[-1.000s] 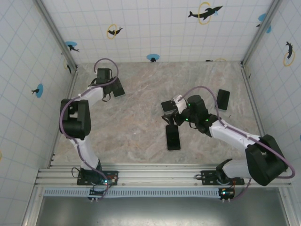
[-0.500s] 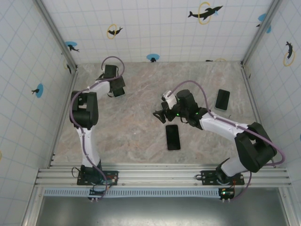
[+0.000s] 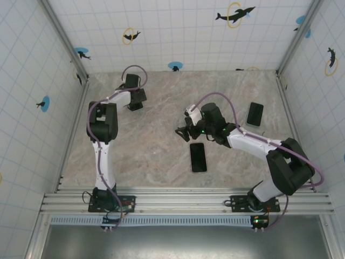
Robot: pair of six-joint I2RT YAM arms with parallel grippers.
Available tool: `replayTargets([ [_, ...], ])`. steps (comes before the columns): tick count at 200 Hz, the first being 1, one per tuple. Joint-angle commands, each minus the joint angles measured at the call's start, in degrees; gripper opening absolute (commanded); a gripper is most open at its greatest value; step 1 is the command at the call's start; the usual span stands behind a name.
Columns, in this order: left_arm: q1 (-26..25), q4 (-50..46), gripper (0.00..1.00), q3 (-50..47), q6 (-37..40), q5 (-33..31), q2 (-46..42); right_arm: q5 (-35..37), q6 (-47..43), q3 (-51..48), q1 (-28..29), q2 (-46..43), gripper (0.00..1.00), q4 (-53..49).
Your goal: Take the phone out of the phone case
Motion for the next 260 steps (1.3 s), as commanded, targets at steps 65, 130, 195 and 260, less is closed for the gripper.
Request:
replayTargets([
  [65,-0.5,-5.1,0.73,3.0,-0.4,-0.1,4.8,-4.9,6.6,-2.2,-3.2,-2.4,0.99,5.3],
  [130,-0.9,-0.6,0.7,-3.2,-3.3,2.0,-5.8,-8.3,17.9,-6.1,-6.0,-3.5,0.99,15.5],
  [195,-3.6,1.9,0.7,-9.4,-4.4,2.3,-18.6,-7.5,32.3,-4.6,-6.2,0.1,0.99,21.6],
  [260,-9.6,8.0,0.69,-21.2,-9.1,4.5,-31.9,-6.1,42.0,-2.4,-3.5,4.6,0.96,29.0],
])
